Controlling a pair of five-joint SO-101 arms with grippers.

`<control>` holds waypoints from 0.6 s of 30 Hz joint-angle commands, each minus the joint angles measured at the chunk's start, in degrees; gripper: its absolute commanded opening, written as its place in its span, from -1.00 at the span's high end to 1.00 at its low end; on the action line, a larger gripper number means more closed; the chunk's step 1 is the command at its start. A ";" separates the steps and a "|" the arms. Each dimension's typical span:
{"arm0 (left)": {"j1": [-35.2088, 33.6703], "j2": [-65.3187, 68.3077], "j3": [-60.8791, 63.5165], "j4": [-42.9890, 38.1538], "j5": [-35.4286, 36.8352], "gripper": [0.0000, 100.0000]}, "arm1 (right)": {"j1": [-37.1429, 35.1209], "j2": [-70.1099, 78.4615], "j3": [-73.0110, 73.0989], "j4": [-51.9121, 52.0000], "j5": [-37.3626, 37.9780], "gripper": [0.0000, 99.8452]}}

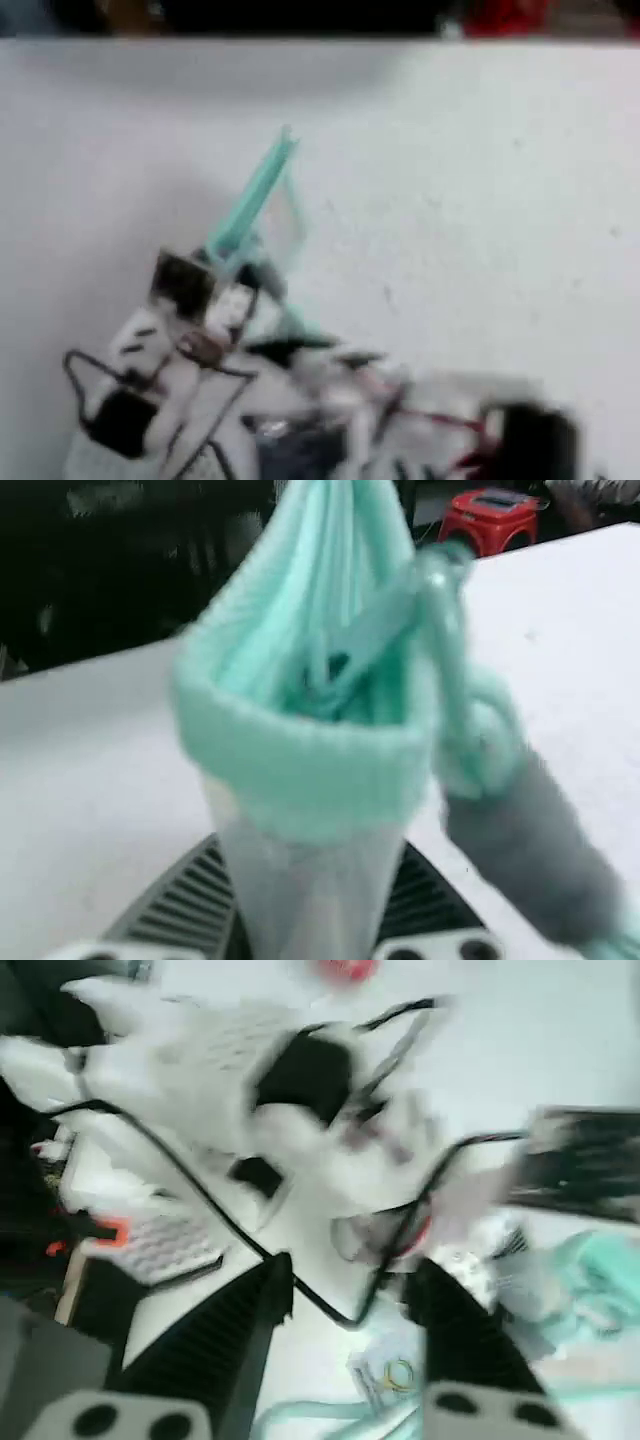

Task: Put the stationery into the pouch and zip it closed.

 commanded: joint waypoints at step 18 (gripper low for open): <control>0.40 -0.57 -2.73 5.36 -3.69 0.96 | 35.56 21.23 -8.62 -14.55 33.58 0.35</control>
